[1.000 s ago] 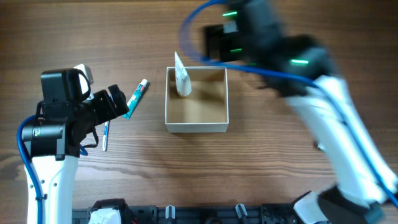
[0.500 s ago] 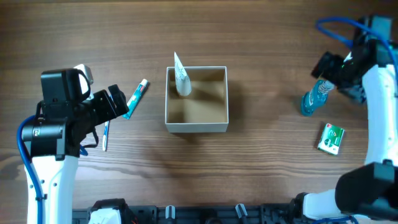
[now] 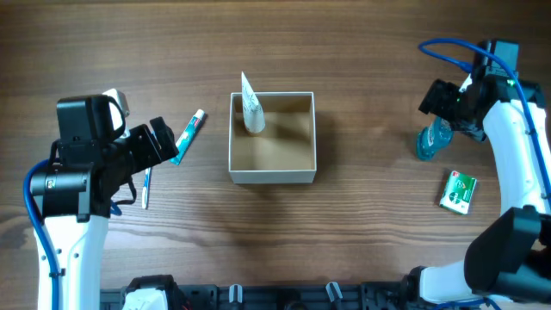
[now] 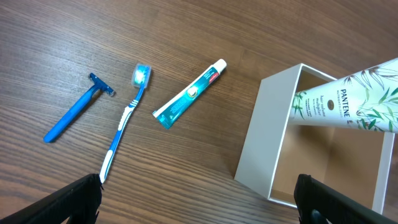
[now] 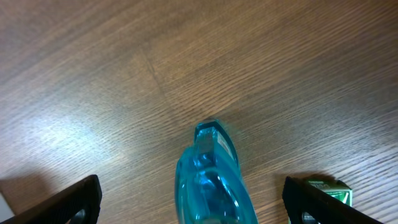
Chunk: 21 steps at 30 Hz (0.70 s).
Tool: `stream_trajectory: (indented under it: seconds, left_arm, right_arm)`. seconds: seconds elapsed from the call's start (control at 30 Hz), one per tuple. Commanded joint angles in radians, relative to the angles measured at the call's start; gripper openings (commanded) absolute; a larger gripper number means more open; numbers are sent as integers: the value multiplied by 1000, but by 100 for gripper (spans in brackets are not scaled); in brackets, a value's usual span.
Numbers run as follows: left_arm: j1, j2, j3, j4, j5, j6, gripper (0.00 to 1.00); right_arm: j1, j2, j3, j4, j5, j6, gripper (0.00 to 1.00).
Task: Pack container
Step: 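Grasp the blue Listerine bottle with the right gripper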
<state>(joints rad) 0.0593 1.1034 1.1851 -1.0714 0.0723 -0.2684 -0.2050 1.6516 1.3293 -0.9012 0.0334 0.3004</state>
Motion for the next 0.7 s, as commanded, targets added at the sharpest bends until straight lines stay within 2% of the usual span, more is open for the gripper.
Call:
stream_trajectory:
  seconds: [0.0,0.1,0.17,0.27,0.33,0.37,0.5,0.63,0.67]
  left_arm:
    - [5,4,17,-8,-21,-1,100]
    - [5,4,17,-8,-21,-2,100]
    - [5,4,17,-8,-21,-2,100]
    - [5,4,17,-8,-21,-2,100]
    - [5,4,17,-7,-21,-2,100]
    - [5,4,17,-7,-21,-2,100]
    - [5,4,17,-7,-21,-2,100]
    - [5,4,17,-7,-21,-2,100]
    - [5,4,17,-7,-21,-2,100]
  right_arm:
    - [-2,80,-10,-2,-14,-10,95]
    - [-2,100,-10,-4,-17,-9,92]
    - [-2,100,-10,-9,-17,-9,86]
    - [-2,99,-10,-40,-18,-9,72]
    - [-2,99,-10,-50,-20,-10,68]
    - [-2,100,-10,-53,-30,-10,61]
    - [-2,99,-10,-56,-35,-10,50]
    - [-2,99,-9,-58,-35,-10,34]
    - [-2,99,-9,-61,-36,-9,25]
